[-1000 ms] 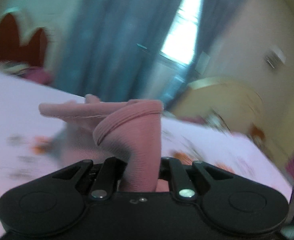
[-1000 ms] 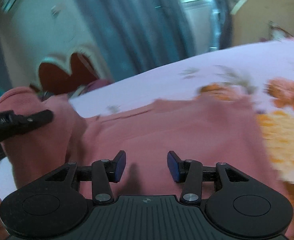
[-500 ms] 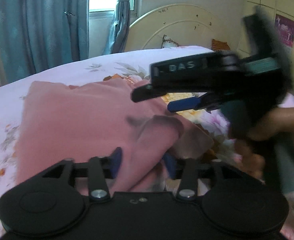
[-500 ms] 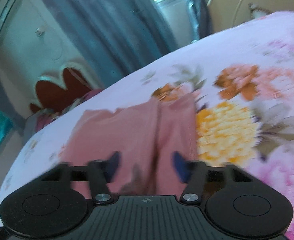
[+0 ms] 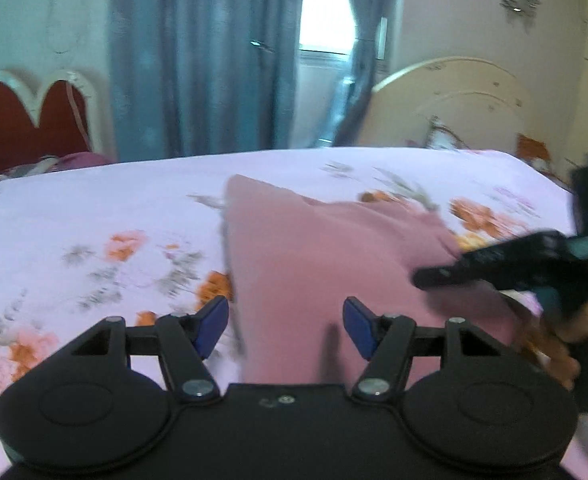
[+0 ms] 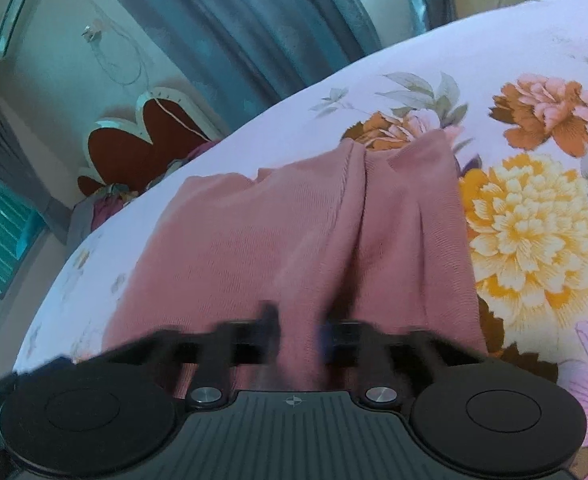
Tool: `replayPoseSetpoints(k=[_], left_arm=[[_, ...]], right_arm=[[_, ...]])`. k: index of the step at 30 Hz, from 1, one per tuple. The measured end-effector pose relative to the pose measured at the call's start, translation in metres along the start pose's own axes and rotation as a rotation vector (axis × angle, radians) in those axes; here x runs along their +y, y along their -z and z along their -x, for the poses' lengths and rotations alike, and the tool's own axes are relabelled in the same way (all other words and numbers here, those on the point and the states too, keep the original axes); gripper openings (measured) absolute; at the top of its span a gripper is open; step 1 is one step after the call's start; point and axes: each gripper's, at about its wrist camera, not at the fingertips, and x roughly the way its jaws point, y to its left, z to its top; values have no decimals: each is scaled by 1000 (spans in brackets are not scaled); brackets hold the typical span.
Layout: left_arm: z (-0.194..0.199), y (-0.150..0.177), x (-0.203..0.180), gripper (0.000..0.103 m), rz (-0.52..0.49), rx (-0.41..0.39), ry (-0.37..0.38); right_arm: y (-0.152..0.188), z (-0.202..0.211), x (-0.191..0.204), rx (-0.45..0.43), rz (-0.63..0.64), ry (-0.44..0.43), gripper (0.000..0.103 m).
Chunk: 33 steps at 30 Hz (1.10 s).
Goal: Fold small clothes
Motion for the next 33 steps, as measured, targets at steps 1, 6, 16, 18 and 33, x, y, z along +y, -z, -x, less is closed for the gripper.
replayPoseSetpoints(k=[1, 6, 16, 18, 33], left_arm=[[-5, -3, 3, 62, 7, -1, -7], [-16, -13, 3, 62, -1, -29, -8], [-49, 5, -16, 68, 24, 87, 95], [-52, 8, -14, 70, 34, 96, 92], [-101, -51, 13, 69, 159, 95, 95]], right_arm=[[-1, 0, 3, -2, 15, 11, 12], [-11, 29, 24, -95, 163, 75, 11], [7, 37, -18, -52, 91, 246, 11], [5, 41, -18, -55, 61, 220, 12], [-58, 10, -34, -101, -22, 235, 57]])
